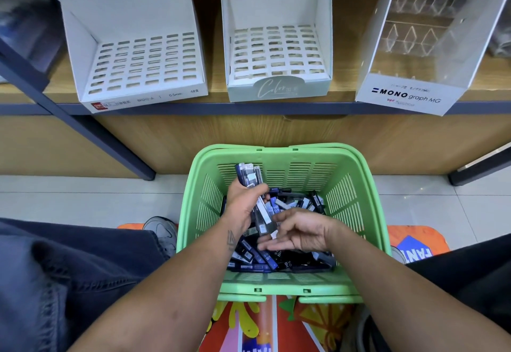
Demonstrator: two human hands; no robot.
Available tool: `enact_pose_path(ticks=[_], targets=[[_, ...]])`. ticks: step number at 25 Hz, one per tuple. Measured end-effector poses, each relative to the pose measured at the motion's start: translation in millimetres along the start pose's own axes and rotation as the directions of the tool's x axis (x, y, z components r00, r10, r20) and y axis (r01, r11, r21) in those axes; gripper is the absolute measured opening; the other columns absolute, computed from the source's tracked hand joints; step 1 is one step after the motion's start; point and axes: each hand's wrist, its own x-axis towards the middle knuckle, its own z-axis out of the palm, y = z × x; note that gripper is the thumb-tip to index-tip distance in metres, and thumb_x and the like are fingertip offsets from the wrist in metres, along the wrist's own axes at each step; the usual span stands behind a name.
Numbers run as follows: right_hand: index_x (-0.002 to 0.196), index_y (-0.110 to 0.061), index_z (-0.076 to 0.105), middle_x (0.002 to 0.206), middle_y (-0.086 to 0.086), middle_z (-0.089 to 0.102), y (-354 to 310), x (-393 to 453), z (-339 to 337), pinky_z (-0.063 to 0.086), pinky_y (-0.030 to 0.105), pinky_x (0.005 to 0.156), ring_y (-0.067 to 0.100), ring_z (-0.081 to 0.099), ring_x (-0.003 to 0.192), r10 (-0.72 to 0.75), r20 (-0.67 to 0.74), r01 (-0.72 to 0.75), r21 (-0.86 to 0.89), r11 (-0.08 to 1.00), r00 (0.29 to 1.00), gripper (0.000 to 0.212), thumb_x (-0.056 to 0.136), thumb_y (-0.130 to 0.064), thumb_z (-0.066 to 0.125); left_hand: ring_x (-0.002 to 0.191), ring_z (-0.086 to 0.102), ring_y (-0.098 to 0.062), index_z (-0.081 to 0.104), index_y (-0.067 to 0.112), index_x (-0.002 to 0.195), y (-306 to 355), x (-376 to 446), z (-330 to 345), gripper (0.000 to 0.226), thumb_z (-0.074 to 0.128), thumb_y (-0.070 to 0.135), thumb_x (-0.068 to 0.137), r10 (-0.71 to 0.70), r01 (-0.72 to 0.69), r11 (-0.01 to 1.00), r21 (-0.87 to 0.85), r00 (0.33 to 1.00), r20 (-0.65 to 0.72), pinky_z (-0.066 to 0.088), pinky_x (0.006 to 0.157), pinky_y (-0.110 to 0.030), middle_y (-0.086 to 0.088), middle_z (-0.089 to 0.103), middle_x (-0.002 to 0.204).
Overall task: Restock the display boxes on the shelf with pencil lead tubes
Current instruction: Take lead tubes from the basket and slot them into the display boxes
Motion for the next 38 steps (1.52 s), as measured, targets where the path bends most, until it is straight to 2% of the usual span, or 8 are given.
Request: enact_pose_path(ticks=[4, 8, 13, 18, 21, 26, 30, 38], targets=[[0.126, 0.020, 0.046, 0.126, 0.045, 0.055, -5, 13, 0, 0.059, 0.040, 0.089, 0.052, 0.064, 0.113, -0.097, 0.004, 0.096, 0.033, 0.995, 0.995, 0.043, 0.085, 0.029, 0.034, 0.066, 0.063, -0.026, 0.060, 0.004, 0.090, -9, -5, -1, 0.025, 0.065, -0.018, 0.077, -0.045, 0.045, 0.999, 0.001, 0.999, 0.019, 0.058, 0.067, -0.039, -0.014, 0.064, 0.075], [0.117, 0.014, 0.051, 0.123, 0.042, 0.057, -10, 13, 8, 0.060, 0.039, 0.086, 0.046, 0.069, 0.105, -0.132, -0.053, 0.130, -0.036, 0.991, 0.990, 0.039, 0.085, 0.031, 0.036, 0.073, 0.068, -0.031, 0.061, -0.003, 0.098, -16, -3, -2, 0.024, 0.069, -0.014, 0.078, -0.101, 0.101, 0.995, -0.013, 0.995, 0.013, 0.060, 0.067, -0.050, -0.023, 0.071, 0.087], [0.118, 0.002, 0.060, 0.099, 0.024, 0.075, -29, 0, 9, 0.057, 0.029, 0.058, 0.026, 0.072, 0.071, -0.239, -0.237, 0.054, -0.595, 0.802, 0.942, 0.037, 0.088, 0.019, 0.048, 0.068, 0.071, -0.027, 0.048, -0.013, 0.121, -3, -6, -10, 0.050, 0.075, -0.006, 0.080, -0.111, 0.108, 0.994, 0.026, 0.987, 0.118, 0.061, 0.065, -0.037, -0.022, 0.073, 0.088], [0.118, -0.011, 0.066, 0.100, 0.010, 0.076, -62, -29, 25, 0.054, 0.035, 0.077, 0.022, 0.068, 0.086, -0.480, -0.230, 0.320, -0.499, 0.805, 0.847, 0.025, 0.094, -0.016, 0.069, 0.067, 0.071, -0.021, 0.057, -0.007, 0.120, 22, -24, -15, 0.043, 0.076, -0.003, 0.081, -0.119, 0.103, 0.992, 0.070, 0.952, 0.283, 0.058, 0.059, -0.029, -0.020, 0.075, 0.093], [0.111, -0.007, 0.070, 0.097, 0.011, 0.076, -71, -54, 39, 0.056, 0.041, 0.092, 0.025, 0.068, 0.084, -0.487, -0.229, 0.364, -0.423, 0.830, 0.843, 0.025, 0.087, -0.012, 0.075, 0.067, 0.067, -0.025, 0.067, -0.001, 0.115, 41, -39, -12, 0.037, 0.077, -0.001, 0.079, -0.085, 0.061, 0.995, 0.077, 0.922, 0.378, 0.057, 0.058, -0.031, -0.025, 0.073, 0.097], [0.110, 0.005, 0.071, 0.085, 0.013, 0.075, -83, -98, 47, 0.061, 0.028, 0.081, 0.020, 0.069, 0.078, -0.591, -0.152, 0.518, -0.344, 0.783, 0.792, 0.022, 0.087, 0.007, 0.068, 0.064, 0.061, -0.026, 0.069, -0.002, 0.110, 79, -64, -8, 0.031, 0.077, -0.002, 0.080, -0.004, -0.050, 0.992, 0.120, 0.910, 0.414, 0.055, 0.057, -0.030, -0.028, 0.072, 0.100], [0.111, 0.008, 0.066, 0.083, 0.018, 0.069, -96, -136, 63, 0.063, 0.029, 0.074, 0.024, 0.071, 0.075, -0.696, -0.070, 0.620, -0.398, 0.676, 0.714, 0.027, 0.084, 0.014, 0.069, 0.057, 0.059, -0.025, 0.067, -0.011, 0.104, 122, -95, -1, 0.029, 0.076, -0.009, 0.077, 0.091, -0.190, 0.958, 0.216, 0.913, 0.397, 0.054, 0.054, -0.028, -0.030, 0.072, 0.093], [0.105, 0.007, 0.066, 0.087, 0.020, 0.072, -131, -229, 98, 0.063, 0.030, 0.074, 0.025, 0.073, 0.075, -0.838, 0.091, 0.788, -0.405, 0.463, 0.539, 0.021, 0.086, 0.015, 0.064, 0.053, 0.060, -0.022, 0.064, -0.014, 0.113, 209, -146, 31, 0.033, 0.069, -0.012, 0.081, 0.214, -0.318, 0.941, 0.118, 0.828, 0.518, 0.053, 0.051, -0.026, -0.026, 0.068, 0.085]])
